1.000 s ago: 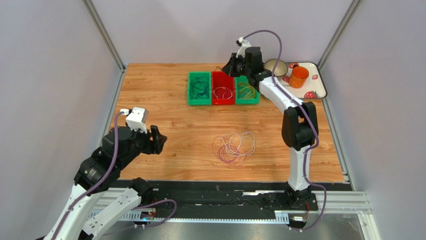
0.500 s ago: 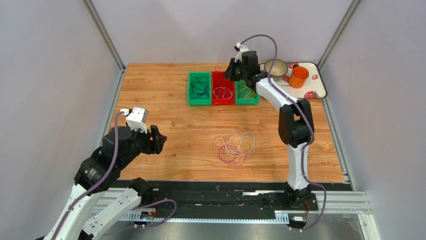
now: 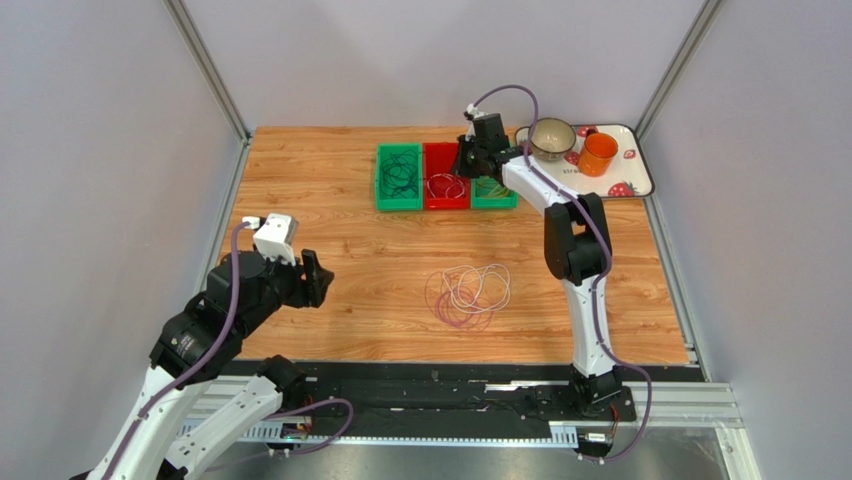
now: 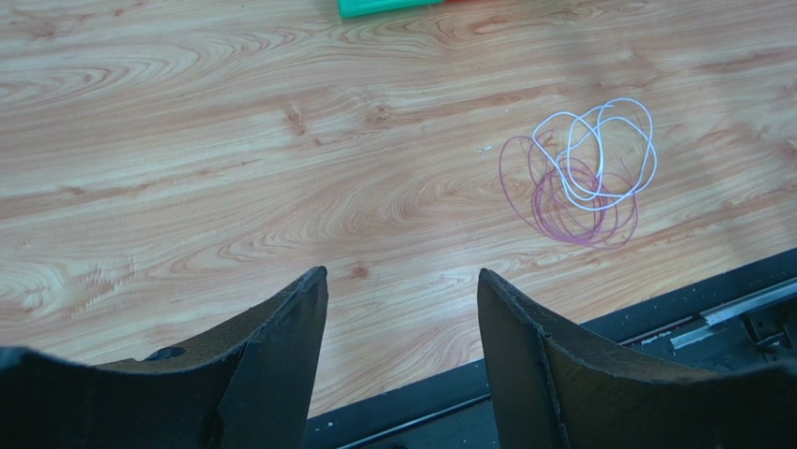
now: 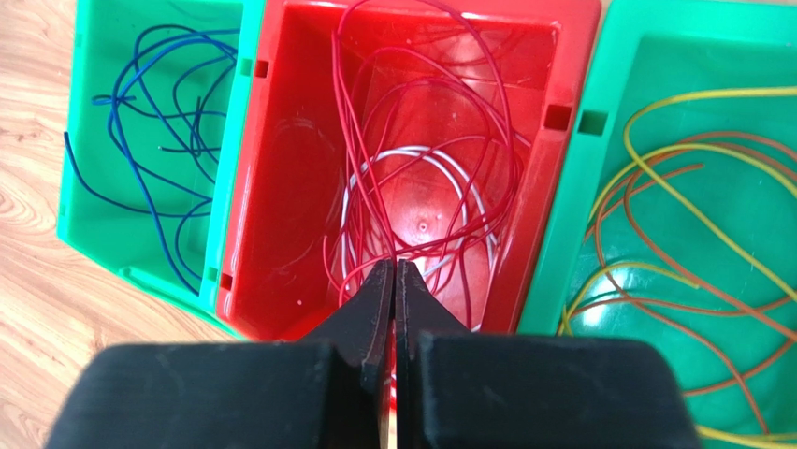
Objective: Untangle the cables
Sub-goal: Place the cable in the bin.
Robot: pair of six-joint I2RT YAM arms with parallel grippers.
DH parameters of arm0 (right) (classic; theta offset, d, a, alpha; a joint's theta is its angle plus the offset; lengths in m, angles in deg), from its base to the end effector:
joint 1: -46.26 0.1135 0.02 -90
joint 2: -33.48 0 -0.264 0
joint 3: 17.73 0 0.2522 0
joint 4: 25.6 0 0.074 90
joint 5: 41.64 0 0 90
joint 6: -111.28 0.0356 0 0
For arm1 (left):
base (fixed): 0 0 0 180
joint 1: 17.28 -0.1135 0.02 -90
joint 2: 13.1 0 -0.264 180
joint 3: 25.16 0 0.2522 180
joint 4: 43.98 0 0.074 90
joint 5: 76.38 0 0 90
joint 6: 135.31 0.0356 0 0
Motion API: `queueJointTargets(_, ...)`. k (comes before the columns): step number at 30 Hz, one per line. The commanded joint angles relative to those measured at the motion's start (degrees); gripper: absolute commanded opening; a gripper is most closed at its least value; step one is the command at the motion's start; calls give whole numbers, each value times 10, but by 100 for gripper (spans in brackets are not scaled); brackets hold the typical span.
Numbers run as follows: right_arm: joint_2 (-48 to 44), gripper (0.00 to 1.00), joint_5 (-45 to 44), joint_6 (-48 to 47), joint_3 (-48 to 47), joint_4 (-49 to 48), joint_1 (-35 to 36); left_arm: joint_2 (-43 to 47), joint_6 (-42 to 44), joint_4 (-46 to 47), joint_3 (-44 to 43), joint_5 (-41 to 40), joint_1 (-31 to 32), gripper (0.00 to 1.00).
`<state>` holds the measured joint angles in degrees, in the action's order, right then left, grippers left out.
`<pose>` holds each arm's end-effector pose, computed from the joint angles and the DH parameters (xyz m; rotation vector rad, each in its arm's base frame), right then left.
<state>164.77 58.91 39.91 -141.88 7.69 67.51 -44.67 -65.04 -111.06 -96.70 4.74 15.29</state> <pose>0.4892 0.1972 0.2098 -0.1523 2.3233 0.5682 0.0750 -0.0414 0.3640 0.1332 2.0587 -0.4117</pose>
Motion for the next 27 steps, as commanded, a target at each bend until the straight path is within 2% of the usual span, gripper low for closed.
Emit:
queueJointTargets(1, 5, 0, -11, 5, -33, 22, 15, -2, 12, 17, 0, 5, -2, 68)
queueJointTargets(14, 15, 1, -34, 4, -61, 54, 21, 3, 11, 17, 0, 2, -3, 68)
queueJointTargets(18, 0, 17, -36, 2, -75, 71, 22, 1, 11, 16, 0, 1, -2, 68)
queueJointTargets(23, -52, 21, -47, -10, -62, 65, 26, 1, 10, 16, 0, -2, -2, 68)
queueJointTargets(24, -59, 27, -53, -11, -62, 67, 26, 1, 9, 16, 0, -3, -2, 68)
queueJointTargets(27, -86, 36, -63, -17, -68, 80, 27, 2, 9, 16, 0, -3, -2, 68)
